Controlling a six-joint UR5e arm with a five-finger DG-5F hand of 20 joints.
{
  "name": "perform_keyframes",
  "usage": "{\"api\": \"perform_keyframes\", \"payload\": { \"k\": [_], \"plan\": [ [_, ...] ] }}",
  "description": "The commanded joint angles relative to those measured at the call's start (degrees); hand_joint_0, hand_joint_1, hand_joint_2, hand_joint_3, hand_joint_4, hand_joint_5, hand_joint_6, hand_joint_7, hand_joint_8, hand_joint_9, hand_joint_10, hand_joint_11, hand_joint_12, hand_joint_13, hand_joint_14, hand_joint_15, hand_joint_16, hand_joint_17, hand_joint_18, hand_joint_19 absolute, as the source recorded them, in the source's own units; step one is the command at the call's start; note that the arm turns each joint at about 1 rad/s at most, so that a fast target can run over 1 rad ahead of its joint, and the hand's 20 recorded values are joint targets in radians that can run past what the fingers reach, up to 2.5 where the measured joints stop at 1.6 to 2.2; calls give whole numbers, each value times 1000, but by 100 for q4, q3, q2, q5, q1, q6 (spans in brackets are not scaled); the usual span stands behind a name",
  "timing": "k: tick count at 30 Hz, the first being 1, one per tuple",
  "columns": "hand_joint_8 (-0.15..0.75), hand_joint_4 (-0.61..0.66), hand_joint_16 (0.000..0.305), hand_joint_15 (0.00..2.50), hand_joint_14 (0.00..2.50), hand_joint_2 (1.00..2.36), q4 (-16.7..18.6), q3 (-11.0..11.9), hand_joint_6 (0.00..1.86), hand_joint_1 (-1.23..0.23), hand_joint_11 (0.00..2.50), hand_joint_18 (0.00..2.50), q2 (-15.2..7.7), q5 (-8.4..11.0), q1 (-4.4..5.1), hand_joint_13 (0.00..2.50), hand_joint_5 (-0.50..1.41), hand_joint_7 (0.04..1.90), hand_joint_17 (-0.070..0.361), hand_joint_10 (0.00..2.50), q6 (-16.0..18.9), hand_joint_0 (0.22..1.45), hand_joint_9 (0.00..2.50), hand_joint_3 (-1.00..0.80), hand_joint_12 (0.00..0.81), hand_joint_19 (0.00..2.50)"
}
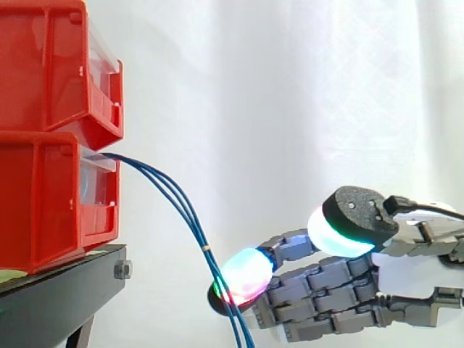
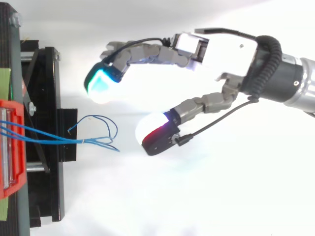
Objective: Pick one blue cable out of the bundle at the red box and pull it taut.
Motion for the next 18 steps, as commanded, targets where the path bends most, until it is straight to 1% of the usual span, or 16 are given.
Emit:
{"api": "perform_keyframes", "payload": {
  "k": [1, 4, 7, 9, 10, 12, 14, 16, 18],
  "plan": [
    [297, 251, 67, 55, 0, 1000, -125, 199, 502, -727, 0, 0, -99, -6, 40, 187, -151, 779, 152, 1, 29, 487, 277, -500, 406, 42],
    [299, 264, 67, 56, 0, 1000, -213, 216, 502, -726, 0, 3, -108, -15, 84, 196, -150, 782, 151, 0, 3, 488, 288, -500, 404, 53],
    [301, 281, 67, 56, 2, 1000, -142, 234, 502, -726, 0, 13, -108, -15, 137, 199, -148, 795, 151, 0, -59, 489, 296, -500, 403, 53],
    [301, 291, 67, 58, 3, 1000, -28, 225, 503, -726, 0, 18, -125, 55, 234, 201, -145, 816, 150, 1, -235, 490, 298, -500, 403, 62],
    [301, 302, 67, 61, 1, 1000, -28, 225, 502, -727, 0, 18, -116, 64, 251, 204, -143, 835, 150, 0, -261, 491, 299, -500, 403, 62],
    [301, 311, 66, 56, 0, 1000, -11, 225, 503, -725, 0, 20, -125, 152, 322, 207, -138, 862, 149, 0, -305, 495, 301, -500, 402, 61],
    [303, 319, 66, 55, 2, 1000, 7, 234, 502, -728, 0, 28, -125, 178, 339, 209, -135, 882, 148, 0, -314, 497, 311, -500, 401, 61],
    [302, 323, 65, 60, 2, 1000, 86, 225, 503, -732, 0, 31, -169, 258, 374, 216, -134, 893, 147, 2, -393, 502, 311, -500, 401, 66],
    [301, 322, 65, 65, 0, 1000, 121, 225, 502, -734, 0, 32, -169, 266, 374, 215, -133, 898, 147, 0, -411, 506, 314, -500, 399, 67]
  ]
}}
